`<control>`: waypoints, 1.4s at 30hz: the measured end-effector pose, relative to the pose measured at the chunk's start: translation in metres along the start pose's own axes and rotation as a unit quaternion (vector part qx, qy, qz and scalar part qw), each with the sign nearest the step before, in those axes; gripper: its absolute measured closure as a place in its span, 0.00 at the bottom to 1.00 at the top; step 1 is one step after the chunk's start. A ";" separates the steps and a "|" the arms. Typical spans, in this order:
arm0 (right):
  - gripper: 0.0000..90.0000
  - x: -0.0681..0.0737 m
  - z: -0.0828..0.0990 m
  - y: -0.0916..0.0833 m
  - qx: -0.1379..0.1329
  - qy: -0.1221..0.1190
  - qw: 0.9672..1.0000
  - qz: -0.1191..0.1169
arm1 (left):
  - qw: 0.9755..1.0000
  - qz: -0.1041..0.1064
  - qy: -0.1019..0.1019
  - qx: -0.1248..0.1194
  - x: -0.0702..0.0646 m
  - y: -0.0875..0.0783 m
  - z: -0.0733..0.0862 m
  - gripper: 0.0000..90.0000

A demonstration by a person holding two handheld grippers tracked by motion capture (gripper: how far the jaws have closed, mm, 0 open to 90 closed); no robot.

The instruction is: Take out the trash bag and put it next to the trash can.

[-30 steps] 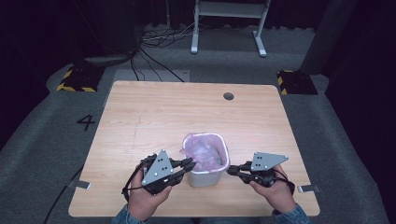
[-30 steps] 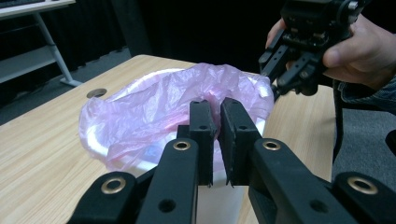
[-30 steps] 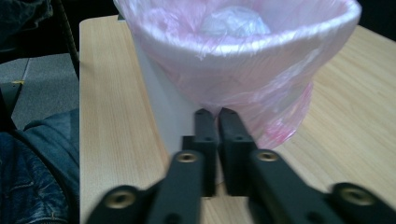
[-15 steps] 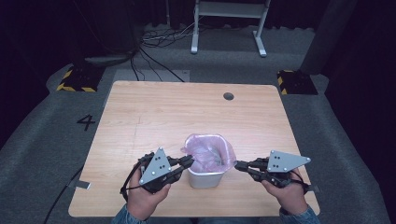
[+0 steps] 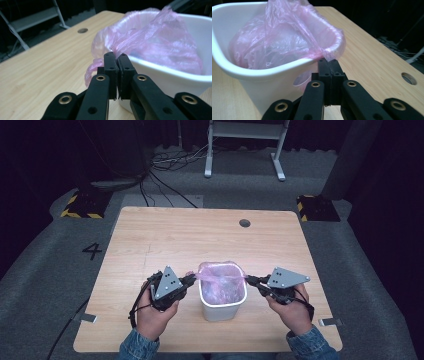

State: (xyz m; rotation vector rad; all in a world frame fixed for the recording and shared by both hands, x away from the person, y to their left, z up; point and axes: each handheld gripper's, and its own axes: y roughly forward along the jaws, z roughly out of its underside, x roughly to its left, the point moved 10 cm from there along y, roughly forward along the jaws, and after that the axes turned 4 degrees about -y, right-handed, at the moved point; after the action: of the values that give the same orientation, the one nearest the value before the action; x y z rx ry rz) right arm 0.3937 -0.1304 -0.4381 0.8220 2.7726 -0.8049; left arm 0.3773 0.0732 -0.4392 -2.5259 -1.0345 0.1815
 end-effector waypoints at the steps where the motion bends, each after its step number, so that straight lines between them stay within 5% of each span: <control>1: 0.95 0.000 0.000 -0.002 -0.006 0.009 1.000 0.000 | 1.000 -0.002 -0.004 0.000 0.001 0.000 0.002 0.94; 2: 0.84 -0.001 0.000 -0.004 -0.012 0.018 1.000 0.000 | 1.000 -0.006 -0.008 -0.001 0.002 0.000 0.003 0.90; 3: 0.63 -0.003 0.002 -0.009 -0.018 0.023 1.000 0.008 | 1.000 -0.009 -0.008 -0.006 0.004 0.000 0.004 0.75; 7: 0.45 0.000 0.020 -0.007 -0.003 0.038 0.999 -0.003 | 1.000 -0.029 0.001 -0.004 0.008 -0.003 0.007 0.59; 12: 0.43 0.005 0.040 0.011 0.026 0.052 0.998 -0.016 | 0.999 -0.033 -0.007 -0.004 0.010 0.002 0.010 0.61; 14: 0.59 0.006 0.043 0.021 0.031 0.063 0.997 -0.026 | 1.000 -0.027 -0.012 0.001 0.010 0.006 0.013 0.70; 17: 0.71 0.006 0.039 0.023 0.023 0.085 0.995 -0.038 | 1.000 -0.018 -0.019 0.006 0.010 0.008 0.015 0.78; 18: 0.86 0.003 0.033 0.023 0.017 0.094 0.994 -0.046 | 1.000 -0.018 -0.020 0.005 0.010 0.009 0.014 0.85; 21: 0.95 -0.005 0.020 0.021 0.001 0.098 0.995 -0.033 | 0.999 -0.024 -0.029 -0.008 0.014 0.010 0.008 0.89; 30: 0.97 -0.020 -0.037 0.014 -0.054 0.068 0.996 0.002 | 0.999 -0.022 -0.026 -0.040 0.011 0.009 -0.018 0.93; 34: 0.97 -0.011 -0.063 0.014 -0.075 0.051 0.996 -0.018 | 0.998 -0.019 -0.015 -0.051 0.007 0.010 -0.026 0.91; 42: 0.97 0.017 -0.096 0.020 -0.084 0.014 0.995 -0.055 | 0.998 0.019 -0.001 -0.063 -0.010 0.015 -0.038 0.78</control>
State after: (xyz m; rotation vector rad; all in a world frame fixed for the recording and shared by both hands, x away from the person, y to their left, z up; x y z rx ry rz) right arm 0.3921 -0.0575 -0.3702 0.6605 2.8830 -0.5688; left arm 0.3895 0.0444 -0.4114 -2.6610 -1.0284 0.1334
